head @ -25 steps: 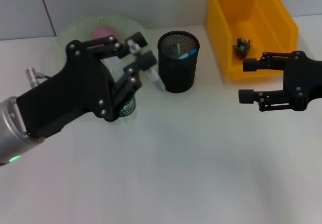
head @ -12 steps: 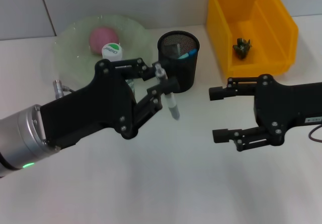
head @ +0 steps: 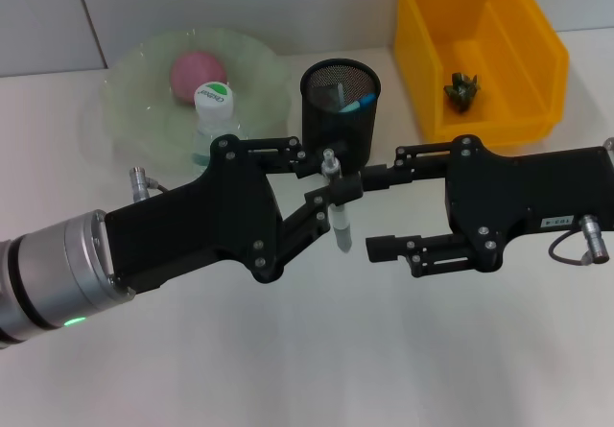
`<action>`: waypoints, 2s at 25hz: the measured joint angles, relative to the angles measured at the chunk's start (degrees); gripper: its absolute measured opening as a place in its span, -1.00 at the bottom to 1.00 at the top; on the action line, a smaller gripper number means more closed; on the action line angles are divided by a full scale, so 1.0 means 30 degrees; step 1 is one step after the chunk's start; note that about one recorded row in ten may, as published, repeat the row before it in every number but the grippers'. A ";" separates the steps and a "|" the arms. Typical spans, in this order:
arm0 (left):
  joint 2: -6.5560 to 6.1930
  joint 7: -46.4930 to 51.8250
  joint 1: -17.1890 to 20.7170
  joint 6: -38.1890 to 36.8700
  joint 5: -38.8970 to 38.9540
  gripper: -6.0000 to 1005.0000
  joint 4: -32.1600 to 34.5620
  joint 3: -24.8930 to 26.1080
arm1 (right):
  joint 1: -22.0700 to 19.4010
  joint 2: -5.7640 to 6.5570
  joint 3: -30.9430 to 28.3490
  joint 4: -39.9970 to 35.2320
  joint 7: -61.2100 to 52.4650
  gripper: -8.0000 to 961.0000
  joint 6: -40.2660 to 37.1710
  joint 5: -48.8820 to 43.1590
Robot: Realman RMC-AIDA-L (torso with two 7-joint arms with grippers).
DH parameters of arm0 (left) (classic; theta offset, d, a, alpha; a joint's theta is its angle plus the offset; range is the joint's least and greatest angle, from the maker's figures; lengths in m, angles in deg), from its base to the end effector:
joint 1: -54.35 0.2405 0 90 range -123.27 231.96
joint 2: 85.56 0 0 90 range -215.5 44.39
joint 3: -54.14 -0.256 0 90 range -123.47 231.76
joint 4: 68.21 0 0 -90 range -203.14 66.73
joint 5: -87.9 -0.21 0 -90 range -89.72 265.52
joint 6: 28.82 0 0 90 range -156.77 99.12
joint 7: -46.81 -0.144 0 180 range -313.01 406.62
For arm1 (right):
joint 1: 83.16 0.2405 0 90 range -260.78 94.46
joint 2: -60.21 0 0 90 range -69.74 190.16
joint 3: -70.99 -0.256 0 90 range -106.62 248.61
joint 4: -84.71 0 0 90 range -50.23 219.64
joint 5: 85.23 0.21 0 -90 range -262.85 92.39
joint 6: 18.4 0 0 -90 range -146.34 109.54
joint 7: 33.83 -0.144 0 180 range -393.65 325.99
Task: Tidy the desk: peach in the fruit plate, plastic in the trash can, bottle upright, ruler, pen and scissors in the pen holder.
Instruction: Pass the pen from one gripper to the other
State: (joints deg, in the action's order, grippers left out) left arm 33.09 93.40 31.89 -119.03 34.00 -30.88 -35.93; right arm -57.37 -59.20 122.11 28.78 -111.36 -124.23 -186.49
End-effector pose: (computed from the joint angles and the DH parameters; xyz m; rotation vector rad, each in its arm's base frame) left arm -0.1751 0.2827 -0.0397 -2.5679 0.1196 -1.3712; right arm 0.2018 0.3014 0.0337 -2.9131 0.0663 0.8988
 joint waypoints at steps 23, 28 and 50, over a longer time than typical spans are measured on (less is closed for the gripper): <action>-0.0001 0.0319 -0.0221 0.0248 -0.0053 -0.55 -0.0226 -0.0266 | 0.0475 -0.0010 0.1357 0.0072 -0.0294 0.11 0.1304 0.0310; -0.0001 0.0319 -0.0235 0.0247 -0.0052 -0.55 -0.0226 -0.0267 | 0.0525 -0.0009 0.1381 0.0070 -0.0344 0.01 0.1353 0.0321; 0.0000 0.0464 -0.0261 0.0116 -0.0034 -0.55 -0.0194 -0.0267 | 0.0574 0.0051 0.1655 -0.0106 -0.0855 -0.34 0.1420 0.0330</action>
State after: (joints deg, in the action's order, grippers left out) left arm 33.09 94.79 31.11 -118.68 33.90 -31.46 -36.73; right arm -55.65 -59.05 127.07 28.46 -113.92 -119.97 -185.50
